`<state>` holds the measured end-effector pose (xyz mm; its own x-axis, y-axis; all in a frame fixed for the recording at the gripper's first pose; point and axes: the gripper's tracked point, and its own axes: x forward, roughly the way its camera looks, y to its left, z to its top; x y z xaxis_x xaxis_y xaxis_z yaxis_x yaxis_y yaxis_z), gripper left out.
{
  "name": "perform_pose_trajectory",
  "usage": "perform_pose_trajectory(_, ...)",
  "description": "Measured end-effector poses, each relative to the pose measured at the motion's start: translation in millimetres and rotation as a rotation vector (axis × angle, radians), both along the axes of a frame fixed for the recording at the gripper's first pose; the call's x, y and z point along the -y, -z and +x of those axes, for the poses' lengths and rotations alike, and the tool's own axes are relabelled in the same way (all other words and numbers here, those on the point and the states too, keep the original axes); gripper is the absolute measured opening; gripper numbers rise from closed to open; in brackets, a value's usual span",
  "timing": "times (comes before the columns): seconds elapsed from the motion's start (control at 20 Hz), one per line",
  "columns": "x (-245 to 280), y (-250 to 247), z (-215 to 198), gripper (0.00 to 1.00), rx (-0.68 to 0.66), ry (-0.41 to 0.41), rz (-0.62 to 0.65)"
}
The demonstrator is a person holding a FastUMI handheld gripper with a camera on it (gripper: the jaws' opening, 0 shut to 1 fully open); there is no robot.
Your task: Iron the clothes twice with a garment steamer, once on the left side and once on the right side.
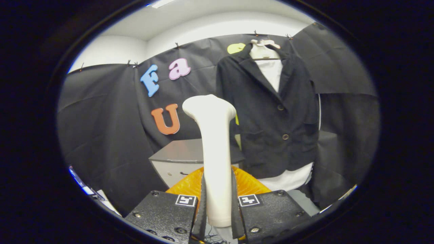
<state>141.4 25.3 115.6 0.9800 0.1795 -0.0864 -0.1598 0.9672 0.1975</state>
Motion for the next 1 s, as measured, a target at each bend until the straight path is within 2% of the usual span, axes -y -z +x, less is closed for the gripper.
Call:
perform_pose_trajectory(0.25,80,-23,2,0.32,0.037,0.107,0.021)
perform_pose_trajectory(0.45,111,-53,22,0.32,0.081,0.142,0.009)
perform_pose_trajectory(0.75,124,-81,71,0.32,0.105,0.152,-0.019)
perform_pose_trajectory(1.0,114,-98,111,0.32,0.121,0.155,-0.037)
